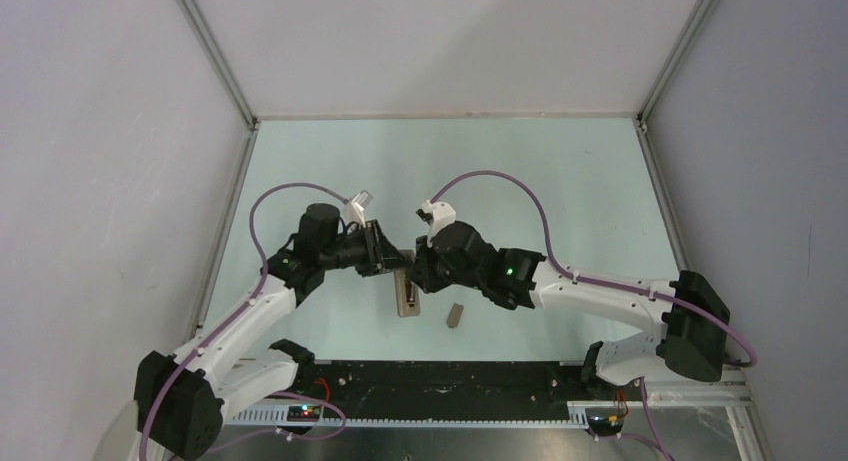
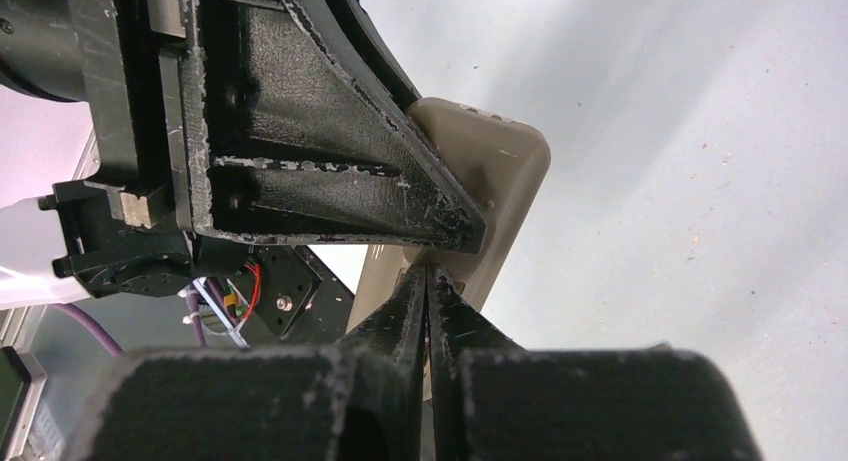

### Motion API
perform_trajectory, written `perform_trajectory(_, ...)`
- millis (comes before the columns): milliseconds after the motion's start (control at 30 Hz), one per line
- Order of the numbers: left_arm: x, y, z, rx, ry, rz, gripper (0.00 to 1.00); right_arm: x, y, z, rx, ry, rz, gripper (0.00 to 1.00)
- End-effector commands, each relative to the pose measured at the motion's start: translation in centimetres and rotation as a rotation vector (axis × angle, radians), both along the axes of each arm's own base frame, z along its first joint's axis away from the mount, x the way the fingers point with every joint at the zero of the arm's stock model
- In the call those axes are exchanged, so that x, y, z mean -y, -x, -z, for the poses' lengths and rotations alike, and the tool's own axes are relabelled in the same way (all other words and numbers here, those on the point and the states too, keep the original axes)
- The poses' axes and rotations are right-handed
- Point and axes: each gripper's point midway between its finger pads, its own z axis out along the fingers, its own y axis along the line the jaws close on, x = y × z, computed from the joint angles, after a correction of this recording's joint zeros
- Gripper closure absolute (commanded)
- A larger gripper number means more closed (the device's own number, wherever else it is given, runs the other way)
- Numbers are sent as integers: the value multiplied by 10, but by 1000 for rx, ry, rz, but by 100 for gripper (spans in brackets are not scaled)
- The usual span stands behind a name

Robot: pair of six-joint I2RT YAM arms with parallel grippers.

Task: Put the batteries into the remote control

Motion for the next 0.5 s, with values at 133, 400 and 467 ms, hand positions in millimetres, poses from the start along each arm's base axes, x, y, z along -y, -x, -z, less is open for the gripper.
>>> perform_trajectory(133, 9, -11, -67, 98, 157, 1, 100, -7, 21, 17, -37, 10, -64, 96)
perform_trajectory(400, 9, -12, -62, -80, 214, -43, 100, -8, 27, 27, -38, -9, -71, 96)
perform_trajectory(467, 8, -12, -65, -90, 224, -47, 100, -8, 27, 28, -40, -7, -66, 96)
